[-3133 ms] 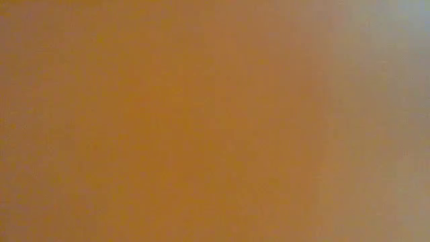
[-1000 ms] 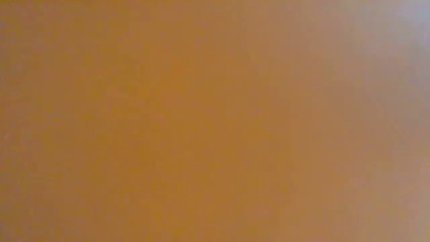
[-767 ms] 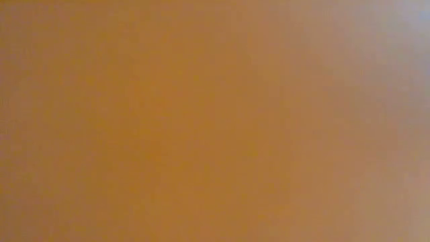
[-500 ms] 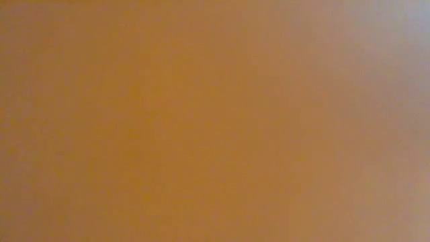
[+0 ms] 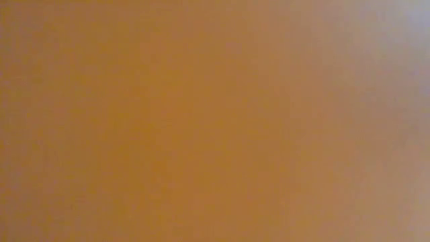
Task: Sort blocks
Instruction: Put the red block into the orange bin
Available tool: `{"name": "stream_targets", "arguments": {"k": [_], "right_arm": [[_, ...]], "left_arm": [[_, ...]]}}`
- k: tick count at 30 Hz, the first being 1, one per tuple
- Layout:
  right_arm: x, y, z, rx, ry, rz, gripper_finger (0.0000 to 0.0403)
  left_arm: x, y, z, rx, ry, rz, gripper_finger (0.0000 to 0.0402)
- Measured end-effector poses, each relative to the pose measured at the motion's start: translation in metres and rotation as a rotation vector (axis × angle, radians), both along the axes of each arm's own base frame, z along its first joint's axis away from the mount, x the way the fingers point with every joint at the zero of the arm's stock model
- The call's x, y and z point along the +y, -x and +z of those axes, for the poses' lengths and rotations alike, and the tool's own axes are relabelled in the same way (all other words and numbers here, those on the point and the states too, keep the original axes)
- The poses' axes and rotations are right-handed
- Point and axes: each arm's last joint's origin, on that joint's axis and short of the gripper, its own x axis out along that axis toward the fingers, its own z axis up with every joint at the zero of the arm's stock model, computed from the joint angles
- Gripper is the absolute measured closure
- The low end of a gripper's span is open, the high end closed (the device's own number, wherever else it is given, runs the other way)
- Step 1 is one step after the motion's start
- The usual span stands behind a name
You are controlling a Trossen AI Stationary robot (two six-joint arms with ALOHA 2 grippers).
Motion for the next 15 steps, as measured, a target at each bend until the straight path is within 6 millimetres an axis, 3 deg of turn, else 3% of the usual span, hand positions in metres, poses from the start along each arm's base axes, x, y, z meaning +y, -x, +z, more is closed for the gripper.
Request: {"name": "stream_targets", "arguments": {"k": [15], "right_arm": [[-0.001, 0.0, 0.0, -0.002, -0.002, -0.003, 0.0195]], "left_arm": [[0.009, 0.002, -0.018, 0.024, -0.015, 0.005, 0.0214]]}}
